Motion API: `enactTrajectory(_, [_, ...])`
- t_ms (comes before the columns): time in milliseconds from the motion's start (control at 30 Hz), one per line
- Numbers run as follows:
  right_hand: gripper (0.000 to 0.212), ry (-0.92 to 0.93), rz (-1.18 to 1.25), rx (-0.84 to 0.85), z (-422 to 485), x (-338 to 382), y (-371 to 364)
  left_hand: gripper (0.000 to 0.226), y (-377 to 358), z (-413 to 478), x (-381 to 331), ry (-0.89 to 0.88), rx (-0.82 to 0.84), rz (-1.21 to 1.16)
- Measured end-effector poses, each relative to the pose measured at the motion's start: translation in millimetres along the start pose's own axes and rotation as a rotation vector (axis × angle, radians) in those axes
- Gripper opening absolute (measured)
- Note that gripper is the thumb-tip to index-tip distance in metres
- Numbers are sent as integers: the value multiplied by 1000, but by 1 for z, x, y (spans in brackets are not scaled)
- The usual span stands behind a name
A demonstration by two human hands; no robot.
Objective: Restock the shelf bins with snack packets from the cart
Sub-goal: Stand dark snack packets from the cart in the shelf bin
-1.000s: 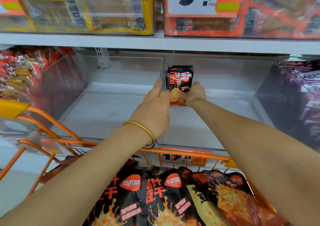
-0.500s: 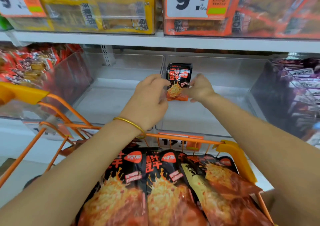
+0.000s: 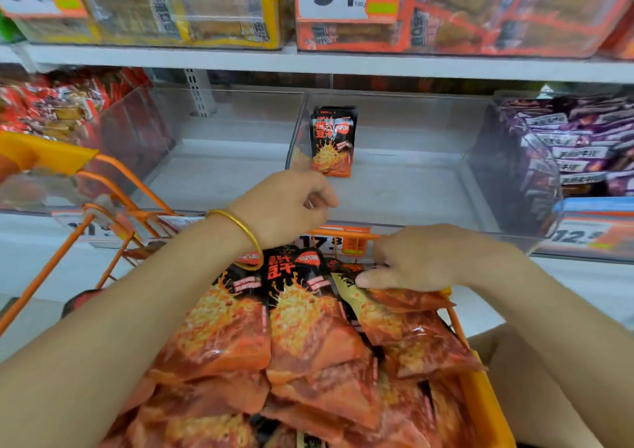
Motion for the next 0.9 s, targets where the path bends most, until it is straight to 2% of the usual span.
enactTrajectory(133, [72,4,160,-40,-1,-2,-2,16,-7,-1,0,2,37,5])
enactTrajectory(267, [71,65,503,-33,-4,-10,-1,15,-9,-1,1,21,46,-3])
enactTrajectory(400, [62,113,904,-172,0,-18,-8,17,-11,0,1,44,72,-7])
enactTrajectory(600, [67,239,1454,-263,3,-32,6,39,-13,7,1,112,117,-153])
enactTrajectory(633, [64,249,1529,-263,5,-35,10,37,-12,9,0,106,105,-184])
enactTrajectory(700, [53,266,1650,-266,13,-39,16,12,-9,13,-2,94,60,-278])
enactTrajectory(833, [27,349,1673,-199,30,-38,28,15,3,30,-1,105,-128,-455])
enactTrajectory(900, [23,344,1611,-148,39,-38,35,8,10,41,4,143,-236,-463])
Point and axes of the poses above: each hand's wrist, its own z-axis towards the middle knuckle, its own y-axis out of the back of the hand, x = y × z, the point moved 1 cm from there along z, towards the middle knuckle, and after that the axes turned 1 degree about -z, right-handed, at the moved point
